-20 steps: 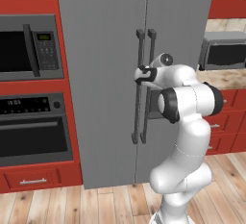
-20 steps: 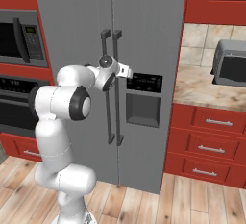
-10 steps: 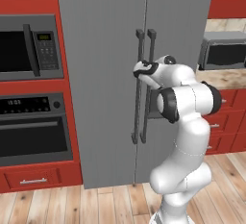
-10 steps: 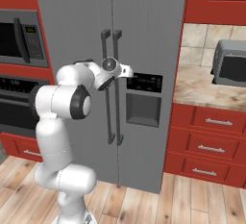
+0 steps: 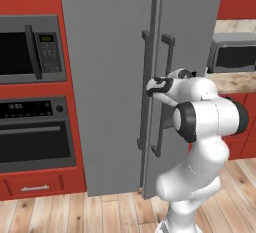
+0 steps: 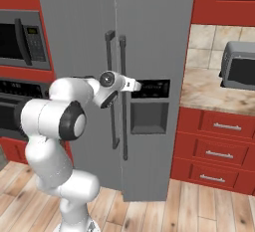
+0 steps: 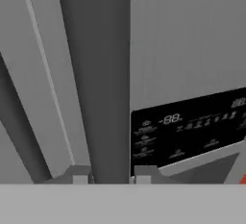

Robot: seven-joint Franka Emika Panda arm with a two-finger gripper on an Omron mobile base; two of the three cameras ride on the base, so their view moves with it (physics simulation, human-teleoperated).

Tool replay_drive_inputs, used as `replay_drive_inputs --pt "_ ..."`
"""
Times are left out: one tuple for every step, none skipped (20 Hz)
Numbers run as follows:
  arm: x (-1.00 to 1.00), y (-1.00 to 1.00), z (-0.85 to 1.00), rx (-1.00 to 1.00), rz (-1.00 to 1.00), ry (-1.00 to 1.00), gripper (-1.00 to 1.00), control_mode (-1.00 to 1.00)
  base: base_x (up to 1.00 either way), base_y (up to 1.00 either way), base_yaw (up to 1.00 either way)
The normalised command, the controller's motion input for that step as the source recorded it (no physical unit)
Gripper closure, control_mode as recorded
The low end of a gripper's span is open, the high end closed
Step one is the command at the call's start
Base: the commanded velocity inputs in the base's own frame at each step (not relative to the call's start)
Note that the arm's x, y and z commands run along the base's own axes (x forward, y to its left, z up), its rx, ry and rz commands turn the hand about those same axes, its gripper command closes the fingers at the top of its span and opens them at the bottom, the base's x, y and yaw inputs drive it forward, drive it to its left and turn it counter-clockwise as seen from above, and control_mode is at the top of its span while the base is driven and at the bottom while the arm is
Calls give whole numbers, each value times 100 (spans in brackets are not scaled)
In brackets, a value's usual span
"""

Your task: Move the hot dog bun to the plate on the dining table and place the condiment next to that plate. Then navigate to the fridge and take the sausage and place it on the plate as well.

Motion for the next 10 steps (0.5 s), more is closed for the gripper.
replay_drive_inputs --pt "-100 -11 39 1 -36 0 100 -100 0 0 0" --pt "-90 -12 42 0 -36 0 100 -100 0 0 0" --pt "-69 -17 54 0 -32 0 100 -100 0 0 0" --pt "-53 -20 62 0 -30 0 100 -100 0 0 0" --pt "-41 -20 65 1 -28 5 100 -100 0 0 0" --pt "-32 -22 67 3 -25 10 100 -100 0 0 0" --pt "-26 -19 69 2 -22 13 100 -100 0 0 0" --pt "-25 -20 67 3 -20 17 100 -100 0 0 0" --pt "-16 -5 56 0 -19 23 -100 -100 0 0 0" --pt "-13 0 33 0 -19 25 -100 -100 0 0 0"
